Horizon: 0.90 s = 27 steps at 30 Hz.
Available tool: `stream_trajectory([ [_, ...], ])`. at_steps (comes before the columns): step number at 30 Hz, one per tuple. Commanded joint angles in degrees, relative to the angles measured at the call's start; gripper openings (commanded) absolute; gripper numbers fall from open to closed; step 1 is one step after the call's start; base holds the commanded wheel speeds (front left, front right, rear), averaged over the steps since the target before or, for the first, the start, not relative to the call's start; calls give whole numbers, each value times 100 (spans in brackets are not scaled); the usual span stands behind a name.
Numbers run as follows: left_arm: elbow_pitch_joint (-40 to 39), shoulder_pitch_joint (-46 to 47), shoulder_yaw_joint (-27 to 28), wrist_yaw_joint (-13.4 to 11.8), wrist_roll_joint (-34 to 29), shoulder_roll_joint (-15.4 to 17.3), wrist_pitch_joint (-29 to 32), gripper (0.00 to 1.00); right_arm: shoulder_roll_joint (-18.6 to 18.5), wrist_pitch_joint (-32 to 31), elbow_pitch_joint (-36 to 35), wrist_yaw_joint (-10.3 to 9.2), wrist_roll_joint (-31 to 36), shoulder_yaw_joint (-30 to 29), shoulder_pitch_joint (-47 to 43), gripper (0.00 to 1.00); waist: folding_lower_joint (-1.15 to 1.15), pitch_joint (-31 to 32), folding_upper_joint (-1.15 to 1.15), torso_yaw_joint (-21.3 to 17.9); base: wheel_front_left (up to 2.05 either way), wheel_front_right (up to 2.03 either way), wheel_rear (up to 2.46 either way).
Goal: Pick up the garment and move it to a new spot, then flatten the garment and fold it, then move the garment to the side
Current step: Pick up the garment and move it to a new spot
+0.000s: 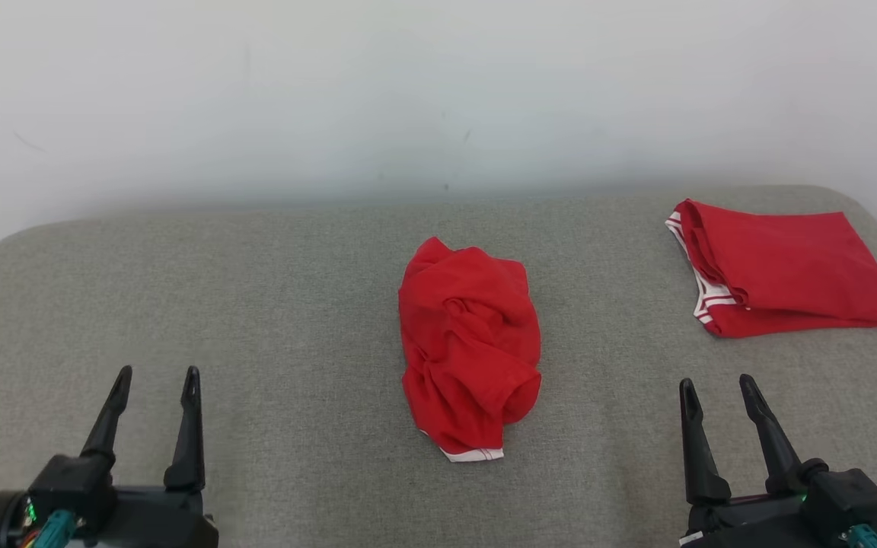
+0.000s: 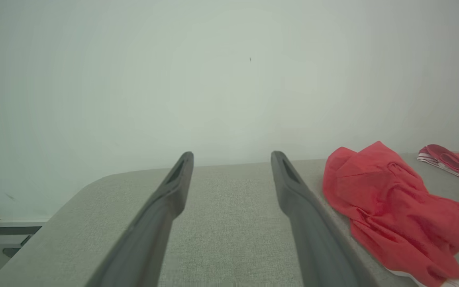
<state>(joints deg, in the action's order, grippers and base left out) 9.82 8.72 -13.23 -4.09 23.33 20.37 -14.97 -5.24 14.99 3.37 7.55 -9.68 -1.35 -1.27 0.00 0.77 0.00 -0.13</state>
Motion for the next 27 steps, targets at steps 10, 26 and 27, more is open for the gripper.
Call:
stream_trajectory([
  [10,-464,-889,425,-154,-361,-193,-25,100,-6,26,107,-15,-42,-27,-101,100,0,68,0,23,0,0,0],
  [26,-673,-1529,1076,-44,-908,-592,-25,100,85,26,267,-15,8,-25,-274,100,0,194,0,21,0,0,0],
  [27,-678,-1533,1089,-23,-936,-615,-25,100,87,26,276,-15,12,-24,-286,100,0,195,0,25,0,0,0],
])
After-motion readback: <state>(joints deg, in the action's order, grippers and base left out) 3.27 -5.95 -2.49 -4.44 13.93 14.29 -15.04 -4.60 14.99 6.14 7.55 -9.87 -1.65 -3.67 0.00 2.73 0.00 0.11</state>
